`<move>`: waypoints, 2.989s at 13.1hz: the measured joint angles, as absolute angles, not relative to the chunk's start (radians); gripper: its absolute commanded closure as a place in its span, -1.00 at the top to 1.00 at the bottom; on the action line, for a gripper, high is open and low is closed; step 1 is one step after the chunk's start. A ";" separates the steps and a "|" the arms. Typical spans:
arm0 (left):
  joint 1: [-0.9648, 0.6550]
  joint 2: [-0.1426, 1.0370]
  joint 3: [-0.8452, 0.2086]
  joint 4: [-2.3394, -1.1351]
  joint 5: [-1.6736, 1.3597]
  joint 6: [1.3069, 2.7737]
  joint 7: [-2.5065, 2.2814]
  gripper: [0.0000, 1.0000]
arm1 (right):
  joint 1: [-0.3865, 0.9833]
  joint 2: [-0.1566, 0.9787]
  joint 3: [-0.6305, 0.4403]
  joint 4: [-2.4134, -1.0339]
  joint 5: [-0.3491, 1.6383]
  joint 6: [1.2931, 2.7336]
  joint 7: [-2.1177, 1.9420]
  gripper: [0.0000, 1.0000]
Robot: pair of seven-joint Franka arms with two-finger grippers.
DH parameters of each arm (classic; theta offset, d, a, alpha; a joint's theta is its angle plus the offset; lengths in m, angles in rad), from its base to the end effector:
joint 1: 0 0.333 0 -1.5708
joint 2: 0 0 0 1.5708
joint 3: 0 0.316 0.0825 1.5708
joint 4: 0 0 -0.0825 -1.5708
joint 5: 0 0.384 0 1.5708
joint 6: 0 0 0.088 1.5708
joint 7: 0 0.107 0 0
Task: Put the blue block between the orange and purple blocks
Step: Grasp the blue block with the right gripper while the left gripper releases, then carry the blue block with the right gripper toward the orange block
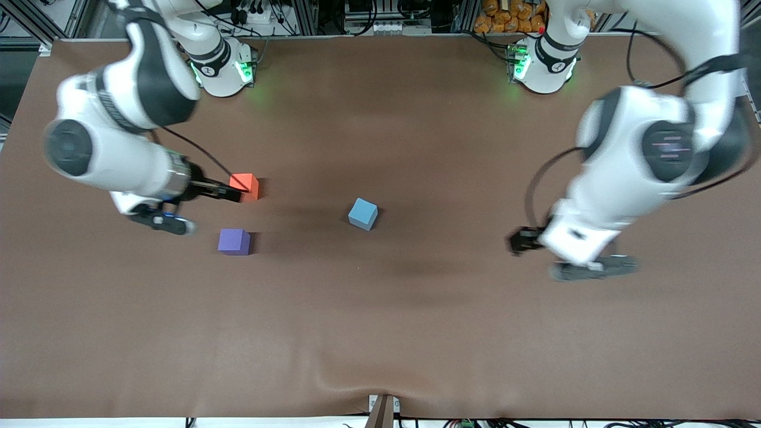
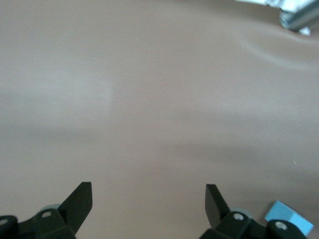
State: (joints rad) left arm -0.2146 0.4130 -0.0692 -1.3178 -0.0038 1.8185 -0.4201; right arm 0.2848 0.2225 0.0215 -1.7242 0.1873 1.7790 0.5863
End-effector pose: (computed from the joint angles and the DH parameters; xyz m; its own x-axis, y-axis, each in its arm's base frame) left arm 0.6662 -0.1853 0.5113 0.9870 0.1454 0.0679 0.1411 -0.9879 0.0648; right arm 0.5743 0.1976 0.4401 0.9191 -0.3124 -0.2404 -0.3339 -0.9411 -0.0539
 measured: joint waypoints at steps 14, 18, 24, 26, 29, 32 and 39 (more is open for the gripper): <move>0.002 0.229 -0.072 -1.327 -0.004 1.571 -0.144 1.00 | 0.614 0.517 0.022 -1.709 0.191 2.264 0.967 1.00; 0.031 0.208 -0.074 -1.345 -0.004 1.559 -0.144 1.00 | 0.661 0.570 0.022 -1.705 0.189 2.319 0.991 1.00; 0.058 0.184 -0.076 -1.372 -0.004 1.558 -0.140 1.00 | 0.690 0.622 0.021 -1.698 0.182 2.349 0.997 1.00; 0.062 0.179 -0.076 -1.374 -0.004 1.558 -0.140 1.00 | 0.694 0.635 0.021 -1.697 0.182 2.380 1.004 0.79; 0.063 0.173 -0.077 -1.375 -0.004 1.557 -0.140 1.00 | 0.702 0.659 0.021 -1.696 0.159 2.394 1.009 0.04; 0.063 0.168 -0.079 -1.376 -0.004 1.550 -0.140 1.00 | 0.703 0.669 0.021 -1.696 0.104 2.394 1.011 -1.00; 0.062 0.164 -0.113 -1.385 -0.004 1.548 -0.162 1.00 | 0.644 0.531 -0.005 -1.630 0.089 2.038 0.884 -1.00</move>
State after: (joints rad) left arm 0.0624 0.1636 -0.1129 -1.3851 -0.0041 1.5480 -0.1615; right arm 0.6443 0.5309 -0.0053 -1.6298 0.0892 2.0377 0.8840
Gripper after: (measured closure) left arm 0.000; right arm 0.432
